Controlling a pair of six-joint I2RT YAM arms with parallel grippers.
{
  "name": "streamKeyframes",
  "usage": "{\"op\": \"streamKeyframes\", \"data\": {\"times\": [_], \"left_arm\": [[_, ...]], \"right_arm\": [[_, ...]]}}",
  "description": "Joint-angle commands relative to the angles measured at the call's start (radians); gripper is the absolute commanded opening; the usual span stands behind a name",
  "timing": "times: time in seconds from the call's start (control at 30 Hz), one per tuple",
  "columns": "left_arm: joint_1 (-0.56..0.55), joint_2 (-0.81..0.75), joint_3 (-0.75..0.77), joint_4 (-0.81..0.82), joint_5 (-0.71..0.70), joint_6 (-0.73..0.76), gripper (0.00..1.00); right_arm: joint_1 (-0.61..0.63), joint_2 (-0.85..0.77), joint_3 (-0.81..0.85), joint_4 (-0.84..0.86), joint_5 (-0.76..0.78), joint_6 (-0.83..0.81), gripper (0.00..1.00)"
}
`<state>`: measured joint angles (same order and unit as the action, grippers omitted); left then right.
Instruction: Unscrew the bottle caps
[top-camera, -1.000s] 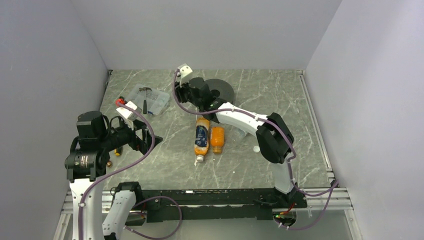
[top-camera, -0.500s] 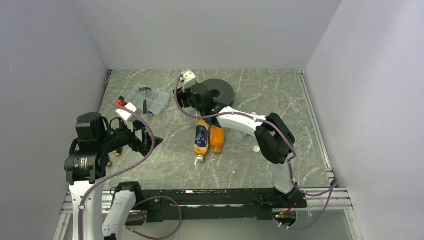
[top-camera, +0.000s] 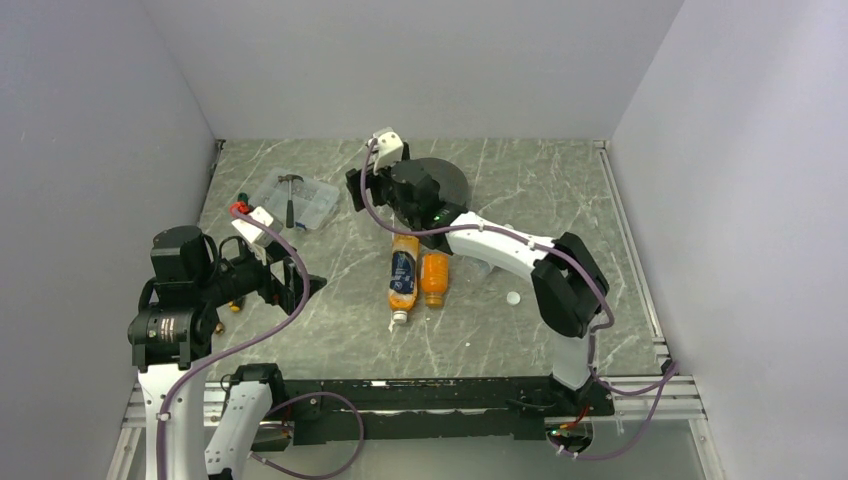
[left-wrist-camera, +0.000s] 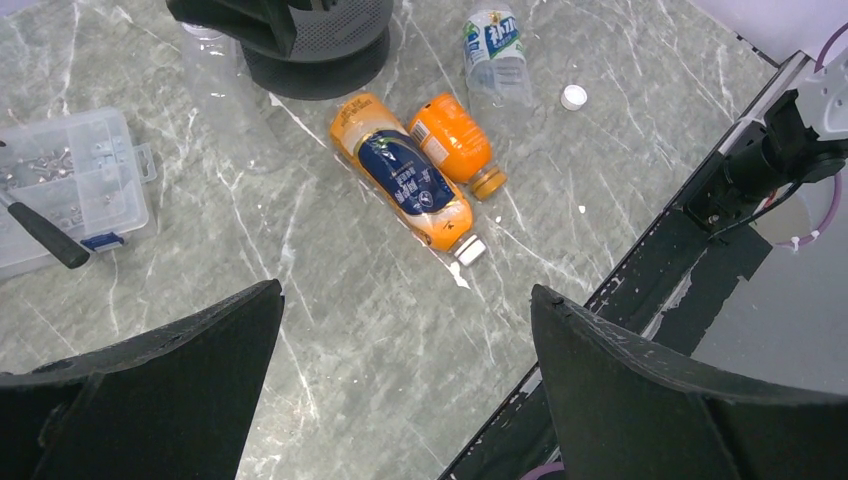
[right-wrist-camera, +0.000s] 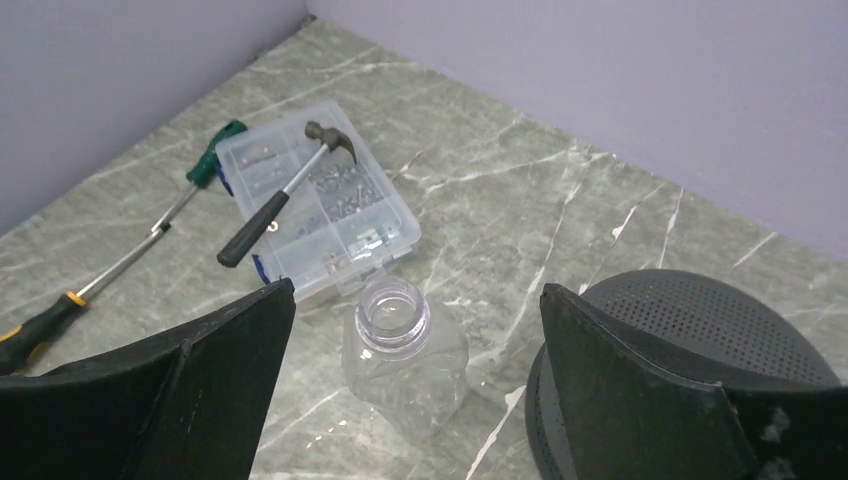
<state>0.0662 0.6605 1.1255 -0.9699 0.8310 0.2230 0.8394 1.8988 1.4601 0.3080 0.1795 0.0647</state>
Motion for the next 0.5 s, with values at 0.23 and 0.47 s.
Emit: {"op": "streamKeyframes", "data": {"times": [0.23, 0.47], "left_arm": [[0.002, 0.006, 0.01, 0.036, 0.038, 0.0, 1.0], [0.001, 0.025, 0.016, 0.042, 0.051, 0.016, 0.99]], "right_arm": [[0.059, -0.207, -0.081, -0.16, 0.245, 0.098, 1.0], [0.222, -0.34, -0.217, -0.47, 0.433, 0.369, 1.0]]}}
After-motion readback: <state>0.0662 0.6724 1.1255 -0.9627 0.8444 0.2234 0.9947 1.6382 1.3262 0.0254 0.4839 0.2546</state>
